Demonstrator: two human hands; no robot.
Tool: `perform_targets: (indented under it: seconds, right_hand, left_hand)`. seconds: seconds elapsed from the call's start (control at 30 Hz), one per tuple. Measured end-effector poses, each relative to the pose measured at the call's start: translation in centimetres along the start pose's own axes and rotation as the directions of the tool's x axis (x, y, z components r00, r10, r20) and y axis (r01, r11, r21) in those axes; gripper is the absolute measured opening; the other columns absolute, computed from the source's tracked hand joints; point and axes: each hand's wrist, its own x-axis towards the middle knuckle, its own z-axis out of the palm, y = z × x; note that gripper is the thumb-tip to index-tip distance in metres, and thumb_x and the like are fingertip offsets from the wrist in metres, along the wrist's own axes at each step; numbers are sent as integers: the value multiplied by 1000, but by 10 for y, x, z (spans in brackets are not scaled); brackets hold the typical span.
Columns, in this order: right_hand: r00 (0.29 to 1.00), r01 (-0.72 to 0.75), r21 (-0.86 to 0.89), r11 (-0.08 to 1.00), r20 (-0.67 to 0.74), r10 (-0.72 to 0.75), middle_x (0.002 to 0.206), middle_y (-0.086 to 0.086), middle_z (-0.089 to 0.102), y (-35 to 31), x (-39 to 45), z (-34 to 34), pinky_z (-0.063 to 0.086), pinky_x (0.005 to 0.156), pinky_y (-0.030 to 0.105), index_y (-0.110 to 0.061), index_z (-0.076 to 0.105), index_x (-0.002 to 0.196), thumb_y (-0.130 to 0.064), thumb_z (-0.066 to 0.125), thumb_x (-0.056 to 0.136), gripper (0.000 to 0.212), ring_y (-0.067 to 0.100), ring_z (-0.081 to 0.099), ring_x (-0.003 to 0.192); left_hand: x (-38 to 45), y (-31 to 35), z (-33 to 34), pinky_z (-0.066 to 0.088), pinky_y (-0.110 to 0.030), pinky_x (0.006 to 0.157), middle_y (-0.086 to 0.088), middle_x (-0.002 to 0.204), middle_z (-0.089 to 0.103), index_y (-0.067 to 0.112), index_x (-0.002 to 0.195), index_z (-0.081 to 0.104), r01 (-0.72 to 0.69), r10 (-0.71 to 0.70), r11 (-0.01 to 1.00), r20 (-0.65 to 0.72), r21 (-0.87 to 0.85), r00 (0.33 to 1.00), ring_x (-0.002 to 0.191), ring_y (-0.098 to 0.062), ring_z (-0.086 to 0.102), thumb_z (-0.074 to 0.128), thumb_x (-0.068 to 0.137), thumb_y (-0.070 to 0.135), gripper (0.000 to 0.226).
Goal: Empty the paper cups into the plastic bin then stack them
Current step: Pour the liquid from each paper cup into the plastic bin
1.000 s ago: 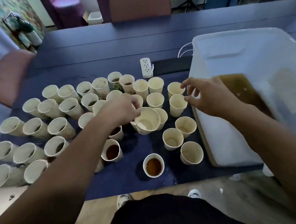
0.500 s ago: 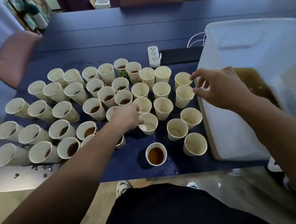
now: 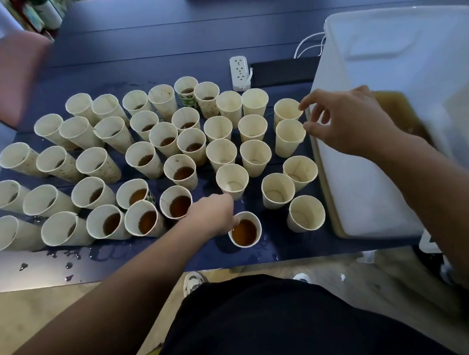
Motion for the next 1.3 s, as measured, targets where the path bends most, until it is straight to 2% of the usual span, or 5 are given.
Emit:
perform_targets:
  seconds: [0.53, 0.73, 0.87, 1.13, 1.3]
  right_hand:
    - [999, 3, 20, 1000, 39, -4, 95, -8, 69, -3, -3, -4, 30, 105, 40, -27, 59, 122, -37, 60, 97, 27, 16, 64, 90]
    - [999, -26, 296, 955, 36, 16, 110, -7, 66, -9, -19, -14, 41, 83, 14, -26, 56, 129, -2, 64, 87, 49, 12, 62, 100]
    - [998, -20, 594, 804, 66, -24, 127, -23, 50, -9, -37, -28, 35, 94, 5, -34, 31, 143, -14, 74, 78, 81, -10, 49, 114]
    - [909, -28, 801, 597, -228, 349, 118, -8, 62, 5, -52, -46, 53, 96, 42, -22, 44, 130, -30, 87, 69, 75, 10, 61, 111]
    - [870, -168, 726, 667, -209, 447, 115, -19, 56, 34, -69, -63, 52, 82, 16, -29, 40, 131, -27, 83, 79, 67, -5, 58, 104]
  left_hand:
    - [-40, 23, -86, 56, -31, 63, -6, 70, 74, 8, 72, 73, -139, 135, 987, -55, -80, 989, 66, -21, 69, 65, 90, 27, 26]
    - [-67, 55, -167, 42, -15, 44, 7, 53, 69, 9, 71, 73, -273, 210, 928, -250, -254, 945, 42, -1, 53, 60, 89, 23, 26]
    - [-77, 83, -203, 42, -17, 49, 5, 61, 73, 10, 68, 74, -415, 287, 854, -382, -314, 879, 47, 0, 57, 59, 87, 22, 27]
    - [-71, 147, -216, 47, -19, 53, 0, 62, 74, 2, 79, 75, -562, 364, 723, -469, -402, 805, 49, -8, 60, 60, 91, 22, 28]
    - [-48, 164, -198, 54, -31, 61, 2, 68, 75, 15, 87, 73, -610, 354, 655, -533, -446, 769, 61, -19, 67, 60, 97, 32, 24]
